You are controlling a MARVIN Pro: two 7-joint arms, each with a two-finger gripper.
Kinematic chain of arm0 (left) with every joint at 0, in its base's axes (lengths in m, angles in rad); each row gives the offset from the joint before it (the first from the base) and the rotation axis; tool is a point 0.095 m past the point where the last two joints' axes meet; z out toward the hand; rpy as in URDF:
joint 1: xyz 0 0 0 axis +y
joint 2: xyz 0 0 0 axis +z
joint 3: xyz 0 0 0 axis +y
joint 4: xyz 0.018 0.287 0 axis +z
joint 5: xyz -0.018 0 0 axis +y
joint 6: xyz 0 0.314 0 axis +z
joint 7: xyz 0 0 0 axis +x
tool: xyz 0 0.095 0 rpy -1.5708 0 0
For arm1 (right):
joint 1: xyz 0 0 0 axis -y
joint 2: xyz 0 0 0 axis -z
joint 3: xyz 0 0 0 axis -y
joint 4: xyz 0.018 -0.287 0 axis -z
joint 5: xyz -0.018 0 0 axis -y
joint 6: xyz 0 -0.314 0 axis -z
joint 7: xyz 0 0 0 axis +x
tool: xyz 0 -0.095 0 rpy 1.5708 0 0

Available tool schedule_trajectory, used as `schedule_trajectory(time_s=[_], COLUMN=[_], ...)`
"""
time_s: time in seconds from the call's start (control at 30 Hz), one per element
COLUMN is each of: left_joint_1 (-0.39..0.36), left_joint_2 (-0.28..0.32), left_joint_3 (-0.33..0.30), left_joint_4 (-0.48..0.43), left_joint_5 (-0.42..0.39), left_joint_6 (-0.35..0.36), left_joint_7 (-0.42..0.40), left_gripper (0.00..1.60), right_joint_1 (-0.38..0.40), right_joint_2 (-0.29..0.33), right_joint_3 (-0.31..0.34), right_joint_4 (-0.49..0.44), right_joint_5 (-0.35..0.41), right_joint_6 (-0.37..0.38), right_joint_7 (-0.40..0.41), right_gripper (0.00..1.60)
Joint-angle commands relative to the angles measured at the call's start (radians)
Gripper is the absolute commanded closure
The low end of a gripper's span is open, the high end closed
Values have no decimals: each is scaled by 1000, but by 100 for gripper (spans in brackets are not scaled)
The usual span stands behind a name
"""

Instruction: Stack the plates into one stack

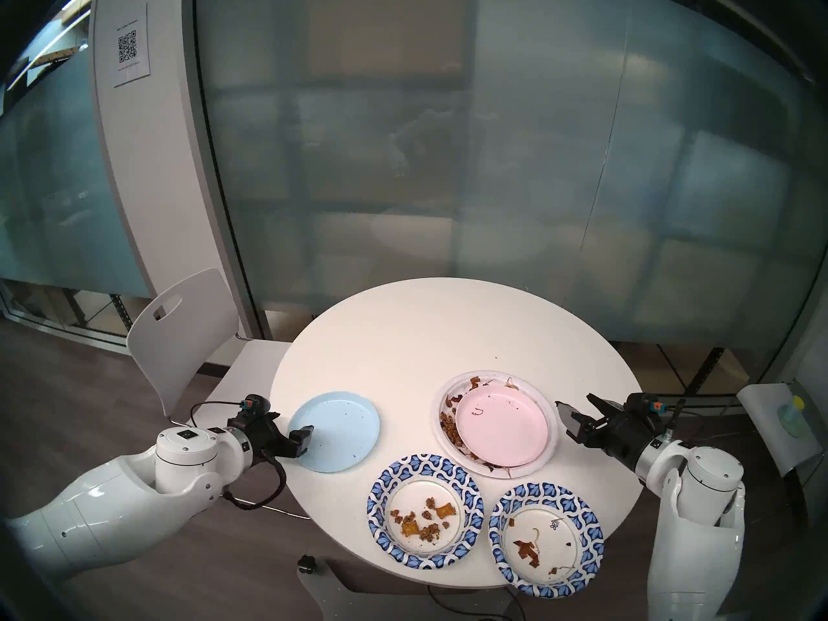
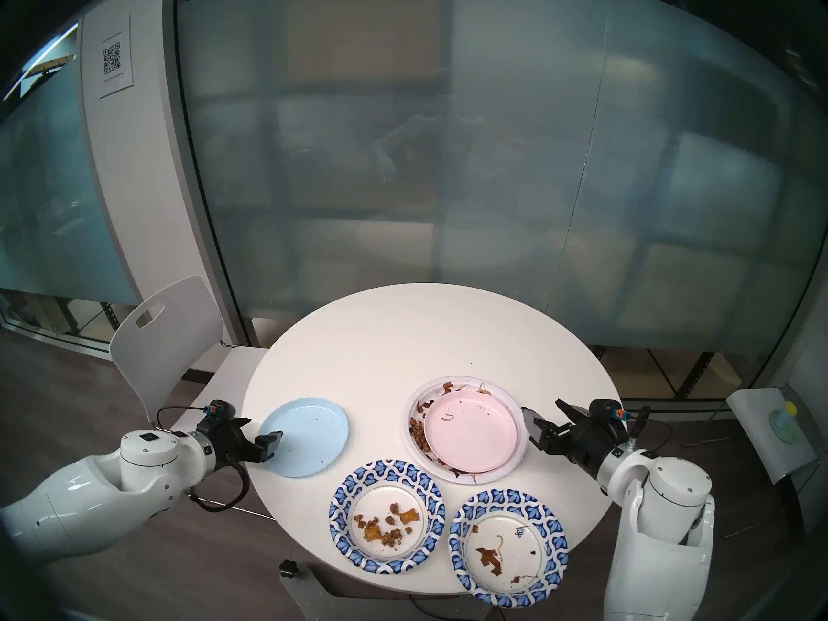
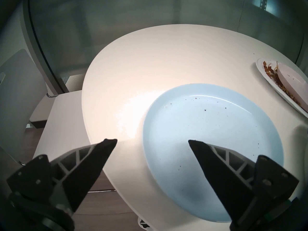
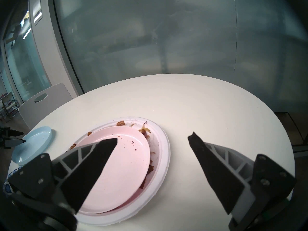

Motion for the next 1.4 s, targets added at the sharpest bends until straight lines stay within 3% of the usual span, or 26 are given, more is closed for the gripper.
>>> schedule_trajectory(time_s=[0.0,0.23,0.33,0.43,0.5,0.57,0.6,1.07,1.2,1.37], left_joint_1=[-42,-56,-61,-66,-67,-69,-70,-80,-81,-79], left_joint_2=[-10,-19,-22,-25,-27,-28,-28,-34,-39,-54], left_joint_3=[14,26,28,28,27,27,26,35,33,21], left_joint_4=[0,7,9,11,12,14,14,25,28,36], left_joint_5=[24,38,39,39,38,37,38,38,33,8], left_joint_6=[33,52,61,71,76,81,83,113,119,126], left_joint_7=[7,20,22,24,22,22,21,7,4,17], left_gripper=[3,4,24,31,54,67,83,92,154,160], right_joint_1=[16,17,18,19,21,23,24,31,33,35], right_joint_2=[-1,-3,-4,-4,-4,-3,-3,-2,-2,0], right_joint_3=[8,16,18,20,21,21,21,18,16,13], right_joint_4=[-14,-10,-7,-5,-4,-2,-2,4,6,8], right_joint_5=[7,10,12,12,11,11,11,9,9,8], right_joint_6=[1,3,2,-2,-2,-2,-2,1,1,0], right_joint_7=[-5,-4,-2,-1,-1,0,0,1,2,3], right_gripper=[0,0,0,0,0,0,0,0,0,0])
